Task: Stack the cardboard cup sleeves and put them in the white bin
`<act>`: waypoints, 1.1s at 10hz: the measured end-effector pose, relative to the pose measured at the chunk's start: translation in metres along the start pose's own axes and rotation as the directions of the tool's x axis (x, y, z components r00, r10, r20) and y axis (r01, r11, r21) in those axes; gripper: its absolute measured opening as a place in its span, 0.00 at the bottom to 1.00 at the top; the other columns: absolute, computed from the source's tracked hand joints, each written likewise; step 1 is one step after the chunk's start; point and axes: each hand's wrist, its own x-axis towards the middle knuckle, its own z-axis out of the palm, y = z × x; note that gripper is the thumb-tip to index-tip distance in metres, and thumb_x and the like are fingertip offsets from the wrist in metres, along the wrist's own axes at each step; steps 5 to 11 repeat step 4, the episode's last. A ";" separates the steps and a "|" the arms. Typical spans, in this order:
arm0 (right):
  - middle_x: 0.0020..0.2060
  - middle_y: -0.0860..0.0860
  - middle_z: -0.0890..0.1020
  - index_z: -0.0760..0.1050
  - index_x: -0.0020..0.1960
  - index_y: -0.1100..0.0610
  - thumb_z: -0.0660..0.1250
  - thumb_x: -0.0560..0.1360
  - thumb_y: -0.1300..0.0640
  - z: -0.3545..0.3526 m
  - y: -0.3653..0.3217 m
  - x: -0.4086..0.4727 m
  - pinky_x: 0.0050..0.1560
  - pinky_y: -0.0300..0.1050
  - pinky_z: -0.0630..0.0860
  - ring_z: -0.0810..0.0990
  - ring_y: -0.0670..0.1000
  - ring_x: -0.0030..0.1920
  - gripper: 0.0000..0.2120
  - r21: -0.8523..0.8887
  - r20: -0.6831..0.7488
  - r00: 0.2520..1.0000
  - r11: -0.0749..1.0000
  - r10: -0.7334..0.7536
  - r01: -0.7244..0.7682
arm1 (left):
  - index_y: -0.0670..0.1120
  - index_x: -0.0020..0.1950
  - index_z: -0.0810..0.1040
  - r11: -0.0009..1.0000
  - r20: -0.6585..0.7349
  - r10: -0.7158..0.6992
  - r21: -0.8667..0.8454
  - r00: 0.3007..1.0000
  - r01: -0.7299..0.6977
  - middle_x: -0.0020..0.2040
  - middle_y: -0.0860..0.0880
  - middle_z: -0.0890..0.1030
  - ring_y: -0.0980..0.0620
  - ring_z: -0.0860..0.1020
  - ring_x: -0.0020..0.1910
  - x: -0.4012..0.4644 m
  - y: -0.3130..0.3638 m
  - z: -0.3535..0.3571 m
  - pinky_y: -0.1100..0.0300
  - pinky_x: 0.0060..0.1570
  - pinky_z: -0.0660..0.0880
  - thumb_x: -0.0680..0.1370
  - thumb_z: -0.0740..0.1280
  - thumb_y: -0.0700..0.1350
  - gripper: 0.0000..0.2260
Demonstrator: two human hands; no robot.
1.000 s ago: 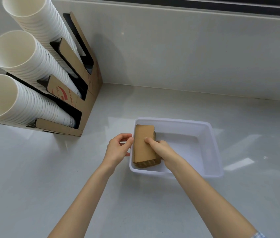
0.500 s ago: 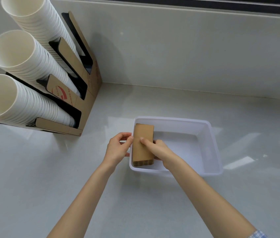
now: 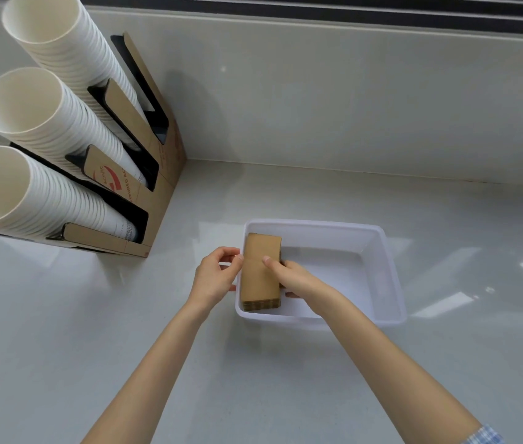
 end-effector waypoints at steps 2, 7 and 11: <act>0.71 0.53 0.67 0.61 0.71 0.58 0.50 0.79 0.44 -0.012 0.012 -0.013 0.68 0.45 0.62 0.66 0.54 0.70 0.26 -0.089 0.000 0.999 0.995 -0.046 0.045 | 0.41 0.60 0.73 0.979 0.047 0.061 0.193 0.997 -0.069 0.56 0.44 0.77 0.49 0.74 0.49 0.004 0.006 -0.007 0.54 0.50 0.75 0.77 0.60 0.45 0.14; 0.74 0.54 0.62 0.56 0.74 0.56 0.57 0.75 0.42 -0.023 0.020 -0.028 0.71 0.49 0.61 0.62 0.54 0.73 0.32 -0.335 -0.055 0.998 0.942 -0.037 0.016 | 0.42 0.68 0.64 0.893 0.077 0.101 0.433 0.992 -0.125 0.67 0.44 0.72 0.46 0.72 0.63 0.000 0.021 -0.006 0.52 0.59 0.70 0.77 0.59 0.47 0.20; 0.74 0.54 0.62 0.56 0.74 0.56 0.57 0.75 0.42 -0.023 0.020 -0.028 0.71 0.49 0.61 0.62 0.54 0.73 0.32 -0.335 -0.055 0.998 0.942 -0.037 0.016 | 0.42 0.68 0.64 0.893 0.077 0.101 0.433 0.992 -0.125 0.67 0.44 0.72 0.46 0.72 0.63 0.000 0.021 -0.006 0.52 0.59 0.70 0.77 0.59 0.47 0.20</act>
